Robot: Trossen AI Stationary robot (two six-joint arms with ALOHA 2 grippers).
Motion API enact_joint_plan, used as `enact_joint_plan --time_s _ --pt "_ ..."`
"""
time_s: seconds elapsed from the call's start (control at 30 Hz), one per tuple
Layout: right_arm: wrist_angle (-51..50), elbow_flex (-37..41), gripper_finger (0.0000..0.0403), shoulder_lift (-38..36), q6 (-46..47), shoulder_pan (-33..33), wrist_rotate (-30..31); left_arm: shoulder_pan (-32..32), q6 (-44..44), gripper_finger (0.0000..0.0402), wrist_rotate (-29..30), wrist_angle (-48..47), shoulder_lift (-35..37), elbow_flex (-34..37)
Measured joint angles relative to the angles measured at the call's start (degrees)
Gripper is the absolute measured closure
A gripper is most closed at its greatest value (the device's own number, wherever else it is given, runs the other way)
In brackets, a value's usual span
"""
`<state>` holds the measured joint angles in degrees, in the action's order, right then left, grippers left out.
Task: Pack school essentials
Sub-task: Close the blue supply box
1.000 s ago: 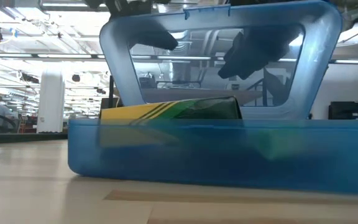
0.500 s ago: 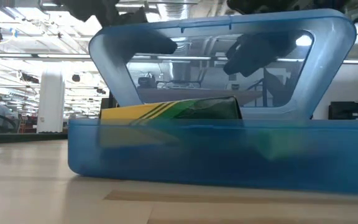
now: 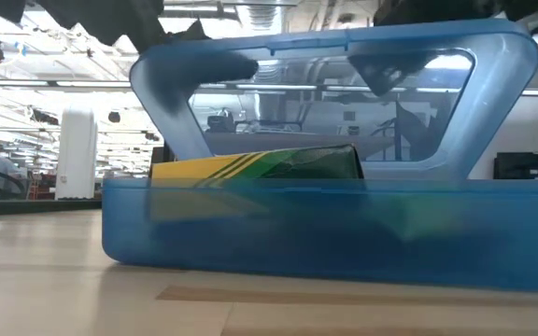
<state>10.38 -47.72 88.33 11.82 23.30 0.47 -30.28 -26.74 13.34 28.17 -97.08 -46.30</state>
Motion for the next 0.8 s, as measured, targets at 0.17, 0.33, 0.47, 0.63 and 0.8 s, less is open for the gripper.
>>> enact_joint_plan --time_s 0.17,0.33,0.47,0.63,0.8 --pt "5.3 1.7 0.0394 0.0 -0.4 2.2 2.5 -0.3 1.8 0.0118 5.5 4.5 -4.5 0.0" --pt "15.6 6.5 0.0395 0.0 -0.6 3.9 5.7 -0.5 1.9 0.0118 5.2 11.1 -9.7 0.0" --pt "23.3 11.3 0.0398 0.0 -0.2 4.8 9.7 -0.5 1.7 0.0118 5.2 13.1 -11.9 0.0" --pt "29.5 15.6 0.0398 0.2 1.0 5.3 11.9 -0.5 1.3 0.0118 6.1 12.3 -11.9 0.0" --pt "31.3 16.2 0.0398 4.2 1.9 5.6 12.2 -0.5 -0.4 0.0118 8.5 8.3 -11.8 0.0"
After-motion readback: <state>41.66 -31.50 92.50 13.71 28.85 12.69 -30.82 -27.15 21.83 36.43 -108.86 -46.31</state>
